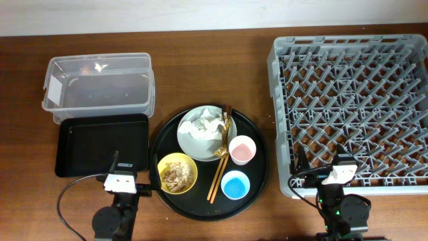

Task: Sort waste into correct bins and load items into the dishwasher rack

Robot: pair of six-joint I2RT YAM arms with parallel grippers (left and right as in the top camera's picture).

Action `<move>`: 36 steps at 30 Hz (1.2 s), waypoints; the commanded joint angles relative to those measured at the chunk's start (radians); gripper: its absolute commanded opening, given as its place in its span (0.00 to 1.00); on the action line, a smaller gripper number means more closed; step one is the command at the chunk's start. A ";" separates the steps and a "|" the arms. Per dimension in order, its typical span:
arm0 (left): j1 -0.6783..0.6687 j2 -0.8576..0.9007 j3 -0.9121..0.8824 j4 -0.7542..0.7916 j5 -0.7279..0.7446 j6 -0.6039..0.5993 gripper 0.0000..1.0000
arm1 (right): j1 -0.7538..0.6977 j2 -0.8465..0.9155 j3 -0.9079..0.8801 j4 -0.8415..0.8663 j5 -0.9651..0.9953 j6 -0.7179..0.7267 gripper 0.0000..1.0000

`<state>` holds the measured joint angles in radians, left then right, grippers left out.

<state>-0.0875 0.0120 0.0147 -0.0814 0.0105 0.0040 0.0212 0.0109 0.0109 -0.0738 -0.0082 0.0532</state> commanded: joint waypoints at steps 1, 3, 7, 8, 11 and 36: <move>0.003 -0.006 -0.005 -0.002 0.004 0.012 0.99 | 0.006 -0.007 -0.005 -0.005 -0.006 0.003 0.98; 0.003 -0.006 -0.005 -0.002 0.004 0.012 0.99 | 0.006 -0.007 -0.005 -0.005 -0.006 0.003 0.98; 0.003 -0.006 -0.005 -0.002 0.004 0.012 0.99 | 0.006 -0.007 -0.005 -0.005 -0.006 0.003 0.98; 0.003 -0.006 -0.005 -0.002 0.004 0.012 0.99 | 0.006 -0.007 -0.005 -0.005 -0.006 0.003 0.98; 0.003 -0.006 -0.005 -0.002 0.004 0.012 0.99 | 0.006 -0.007 -0.005 -0.005 -0.006 0.003 0.98; 0.003 -0.005 0.011 -0.003 0.004 0.006 1.00 | 0.006 -0.002 0.011 -0.006 -0.022 0.034 0.98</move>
<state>-0.0875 0.0120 0.0147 -0.0814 0.0105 0.0036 0.0212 0.0109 0.0109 -0.0742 -0.0116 0.0586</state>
